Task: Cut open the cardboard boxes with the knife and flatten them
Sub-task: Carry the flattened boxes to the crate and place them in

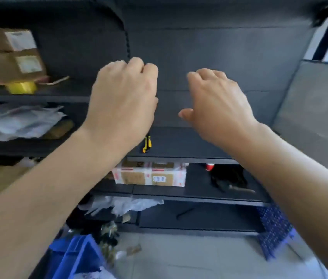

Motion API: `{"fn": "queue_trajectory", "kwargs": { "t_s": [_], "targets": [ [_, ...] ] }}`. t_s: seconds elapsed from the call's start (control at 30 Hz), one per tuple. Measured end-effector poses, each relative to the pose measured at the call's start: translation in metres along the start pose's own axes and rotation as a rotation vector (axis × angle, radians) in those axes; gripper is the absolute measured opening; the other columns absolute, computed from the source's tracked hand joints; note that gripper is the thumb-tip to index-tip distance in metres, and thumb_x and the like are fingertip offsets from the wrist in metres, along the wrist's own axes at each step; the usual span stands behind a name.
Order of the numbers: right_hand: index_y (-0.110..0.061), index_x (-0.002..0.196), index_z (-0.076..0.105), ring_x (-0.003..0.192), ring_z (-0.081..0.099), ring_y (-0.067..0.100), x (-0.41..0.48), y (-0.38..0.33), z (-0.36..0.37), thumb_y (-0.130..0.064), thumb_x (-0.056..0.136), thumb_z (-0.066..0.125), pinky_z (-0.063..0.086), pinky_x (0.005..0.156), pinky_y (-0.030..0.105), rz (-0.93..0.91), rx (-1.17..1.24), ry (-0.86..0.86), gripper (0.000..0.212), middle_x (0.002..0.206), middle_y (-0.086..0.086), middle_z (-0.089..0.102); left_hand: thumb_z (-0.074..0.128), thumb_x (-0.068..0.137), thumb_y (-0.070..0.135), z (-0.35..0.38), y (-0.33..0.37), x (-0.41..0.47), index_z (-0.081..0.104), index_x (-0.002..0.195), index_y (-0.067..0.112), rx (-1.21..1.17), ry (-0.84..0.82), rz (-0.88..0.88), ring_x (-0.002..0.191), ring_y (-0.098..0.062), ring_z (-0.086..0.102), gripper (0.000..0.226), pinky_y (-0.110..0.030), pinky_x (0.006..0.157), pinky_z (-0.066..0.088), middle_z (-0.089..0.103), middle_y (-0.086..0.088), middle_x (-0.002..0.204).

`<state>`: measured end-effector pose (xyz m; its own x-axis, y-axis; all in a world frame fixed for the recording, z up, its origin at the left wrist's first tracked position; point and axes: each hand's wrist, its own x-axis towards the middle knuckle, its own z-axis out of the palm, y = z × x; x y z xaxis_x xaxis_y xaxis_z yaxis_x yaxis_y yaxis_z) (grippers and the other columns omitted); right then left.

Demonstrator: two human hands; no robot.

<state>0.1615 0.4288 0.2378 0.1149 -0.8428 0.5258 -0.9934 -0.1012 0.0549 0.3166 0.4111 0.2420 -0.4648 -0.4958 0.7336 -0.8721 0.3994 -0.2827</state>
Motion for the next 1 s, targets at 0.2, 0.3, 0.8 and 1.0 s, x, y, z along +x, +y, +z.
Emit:
{"fn": "queue_trajectory", "kwargs": {
  "t_s": [0.2, 0.3, 0.8, 1.0],
  "targets": [
    [-0.008, 0.118, 0.047, 0.121, 0.044, 0.031, -0.029, 0.160, 0.008, -0.035, 0.089, 0.065, 0.038, 0.093, 0.039, 0.280, -0.107, -0.084, 0.043, 0.125, 0.010, 0.051, 0.077, 0.073, 0.011, 0.071, 0.140, 0.083, 0.063, 0.091, -0.003, -0.212, 0.035, 0.140, 0.070, -0.038, 0.060, 0.026, -0.042, 0.067, 0.047, 0.063, -0.021, 0.083],
    [-0.007, 0.118, 0.048, 0.120, 0.045, 0.032, -0.038, 0.221, 0.019, -0.034, 0.089, 0.064, 0.038, 0.092, 0.040, 0.374, -0.139, -0.123, 0.043, 0.124, 0.012, 0.051, 0.077, 0.072, 0.011, 0.107, 0.193, 0.110, 0.063, 0.087, -0.001, -0.252, 0.025, 0.171, 0.066, -0.036, 0.059, 0.024, -0.040, 0.066, 0.047, 0.062, -0.019, 0.079],
    [-0.003, 0.124, 0.051, 0.119, 0.047, 0.035, 0.003, 0.394, 0.146, -0.032, 0.091, 0.062, 0.040, 0.093, 0.041, 0.605, -0.119, -0.269, 0.045, 0.124, 0.016, 0.053, 0.064, 0.083, 0.005, 0.286, 0.301, 0.193, 0.062, 0.099, 0.001, -0.447, -0.216, 0.181, 0.084, -0.036, 0.060, 0.016, -0.040, 0.079, 0.044, 0.063, -0.017, 0.095],
    [-0.004, 0.125, 0.053, 0.115, 0.052, 0.037, 0.021, 0.447, 0.220, -0.030, 0.091, 0.061, 0.043, 0.092, 0.043, 0.706, -0.031, -0.360, 0.044, 0.126, 0.017, 0.055, 0.052, 0.096, 0.021, 0.365, 0.332, 0.210, 0.055, 0.117, 0.006, -0.501, -0.449, 0.151, 0.108, -0.030, 0.055, 0.026, -0.037, 0.090, 0.040, 0.057, -0.012, 0.118]
  ]
}}
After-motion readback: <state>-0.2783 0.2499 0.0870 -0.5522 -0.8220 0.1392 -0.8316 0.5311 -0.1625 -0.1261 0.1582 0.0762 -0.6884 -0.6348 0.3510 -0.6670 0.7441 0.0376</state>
